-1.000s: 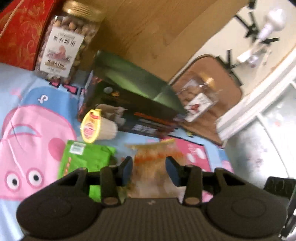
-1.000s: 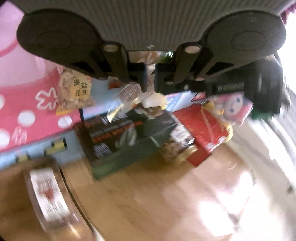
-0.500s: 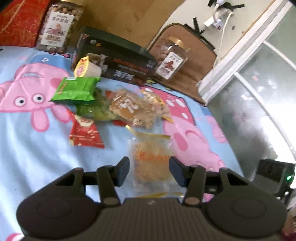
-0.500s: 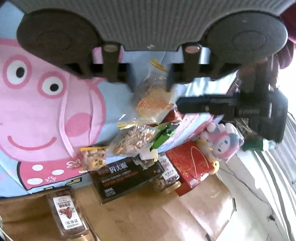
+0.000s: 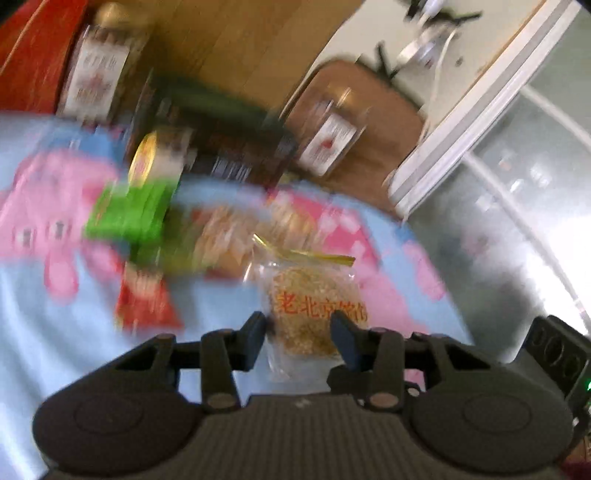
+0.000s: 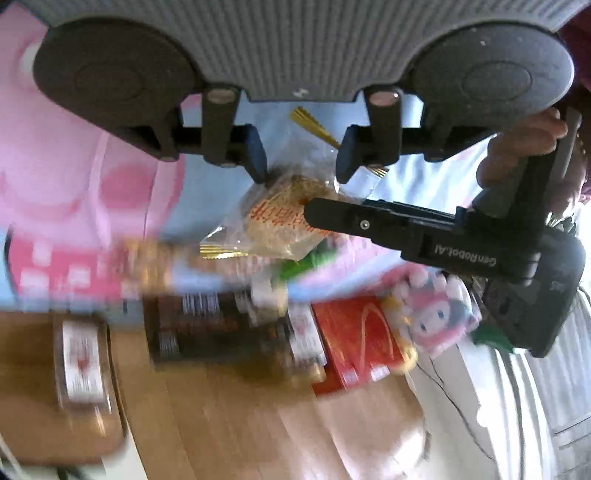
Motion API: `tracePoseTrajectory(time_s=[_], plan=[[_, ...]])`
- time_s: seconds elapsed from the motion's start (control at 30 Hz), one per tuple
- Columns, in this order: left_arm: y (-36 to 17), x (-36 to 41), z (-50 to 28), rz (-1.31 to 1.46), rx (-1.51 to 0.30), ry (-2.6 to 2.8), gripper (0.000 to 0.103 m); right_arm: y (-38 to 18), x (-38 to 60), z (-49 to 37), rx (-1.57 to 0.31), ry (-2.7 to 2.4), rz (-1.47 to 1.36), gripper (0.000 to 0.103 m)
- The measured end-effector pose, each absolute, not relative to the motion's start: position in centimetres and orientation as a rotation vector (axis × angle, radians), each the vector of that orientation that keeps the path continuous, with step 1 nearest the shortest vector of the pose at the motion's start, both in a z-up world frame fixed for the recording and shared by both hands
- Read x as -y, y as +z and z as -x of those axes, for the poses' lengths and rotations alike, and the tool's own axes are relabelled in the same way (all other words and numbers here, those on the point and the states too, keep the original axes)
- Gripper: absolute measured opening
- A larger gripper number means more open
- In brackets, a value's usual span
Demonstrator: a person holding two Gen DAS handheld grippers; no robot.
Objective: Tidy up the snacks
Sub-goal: 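Grasp the clear pastry bag with the left gripper and carry it to the tin, then release the pastry bag into the tin box from the left gripper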
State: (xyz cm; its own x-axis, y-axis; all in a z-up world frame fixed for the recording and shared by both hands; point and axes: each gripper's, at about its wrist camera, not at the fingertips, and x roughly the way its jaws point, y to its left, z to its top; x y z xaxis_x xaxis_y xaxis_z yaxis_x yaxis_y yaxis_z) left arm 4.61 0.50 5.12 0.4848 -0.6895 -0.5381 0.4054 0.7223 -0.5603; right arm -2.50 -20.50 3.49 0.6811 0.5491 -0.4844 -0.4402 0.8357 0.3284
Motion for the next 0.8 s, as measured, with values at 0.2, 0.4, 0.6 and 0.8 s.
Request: tracePoseTrajectory(time_s=[0.2,0.4,0.6,0.8], plan=[[10.3,-0.3,-13.0,0.369,-0.654,-0.636,0.040,8.4,20.6,-5.6,-0.439,0.555,-0.139,0.044],[7.9,-0.5,-25.0,0.422,-0.737,-0.476,0.040,7.2,19.8,-19.2,-0.532,0.529,-0.232,0.044],[5.7,-0.1,-28.8,0.376,-0.777,-0.373,0.039,5.2,18.0,-23.6,-0.580,0.477,-0.205,0.050],[7.9,-1.2,-26.0,0.385,-0.677,-0.416,0.039,6.1,19.4,-20.8,-0.500,0.436,-0.220,0.051]])
